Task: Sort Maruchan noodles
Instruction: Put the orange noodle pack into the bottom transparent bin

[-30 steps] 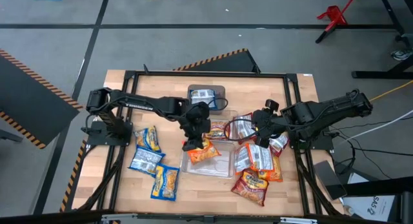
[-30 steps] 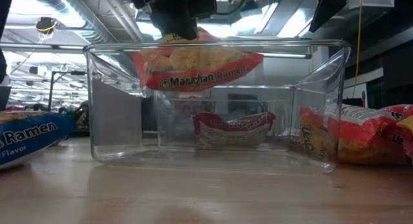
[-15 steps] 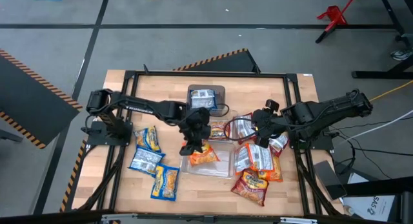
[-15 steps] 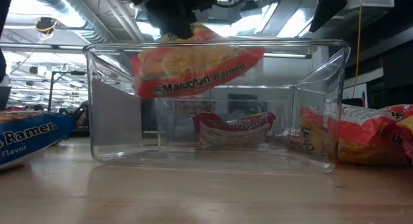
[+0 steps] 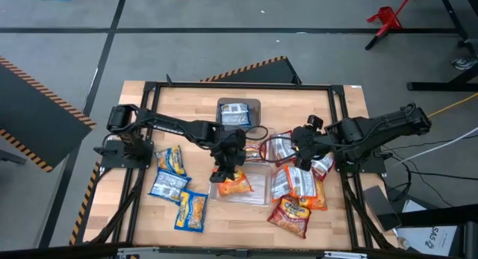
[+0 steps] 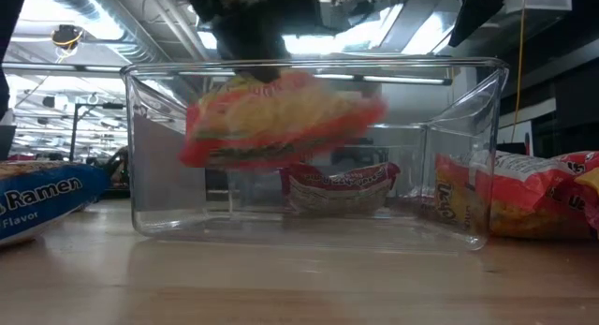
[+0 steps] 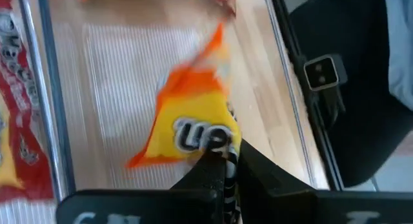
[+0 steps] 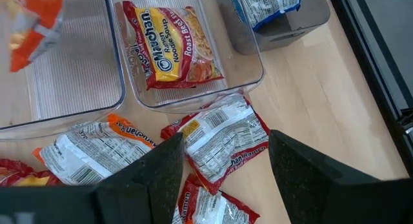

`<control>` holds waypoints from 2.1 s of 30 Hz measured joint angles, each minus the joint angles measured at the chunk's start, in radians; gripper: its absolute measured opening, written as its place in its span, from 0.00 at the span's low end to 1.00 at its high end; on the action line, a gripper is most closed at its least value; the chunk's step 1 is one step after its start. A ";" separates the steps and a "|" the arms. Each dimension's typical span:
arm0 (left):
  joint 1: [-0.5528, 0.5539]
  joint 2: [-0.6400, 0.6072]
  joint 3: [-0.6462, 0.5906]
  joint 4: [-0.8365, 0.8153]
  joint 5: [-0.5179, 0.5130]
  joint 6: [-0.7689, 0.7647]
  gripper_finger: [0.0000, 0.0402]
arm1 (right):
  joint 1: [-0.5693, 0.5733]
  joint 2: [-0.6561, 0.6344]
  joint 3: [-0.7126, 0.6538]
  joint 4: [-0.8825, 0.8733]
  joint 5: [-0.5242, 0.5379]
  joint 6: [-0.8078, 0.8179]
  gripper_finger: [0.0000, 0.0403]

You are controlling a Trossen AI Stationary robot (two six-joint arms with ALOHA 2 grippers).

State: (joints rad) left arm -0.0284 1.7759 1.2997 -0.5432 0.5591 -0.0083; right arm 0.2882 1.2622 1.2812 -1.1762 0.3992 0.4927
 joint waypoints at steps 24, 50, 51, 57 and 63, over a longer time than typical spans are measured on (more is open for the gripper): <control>-0.014 0.097 0.059 -0.100 0.018 0.101 0.03 | 0.000 0.000 0.000 -0.002 0.000 0.000 0.52; -0.059 -0.056 0.059 -0.148 -0.341 0.116 0.34 | 0.000 0.000 0.000 -0.002 -0.027 -0.003 0.52; -0.059 -0.074 0.059 -0.135 -0.373 0.115 0.34 | 0.000 0.000 0.000 -0.002 -0.026 -0.003 0.52; -0.111 -0.089 0.061 -0.071 -0.442 0.155 0.24 | 0.000 0.000 0.000 -0.002 -0.026 -0.003 0.52; -0.146 0.012 0.059 -0.068 -0.525 0.176 0.03 | 0.000 0.001 0.000 -0.002 -0.025 -0.004 0.52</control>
State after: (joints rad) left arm -0.1739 1.7878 1.3582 -0.6114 0.0342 0.1677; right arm 0.2882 1.2629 1.2812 -1.1786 0.3741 0.4889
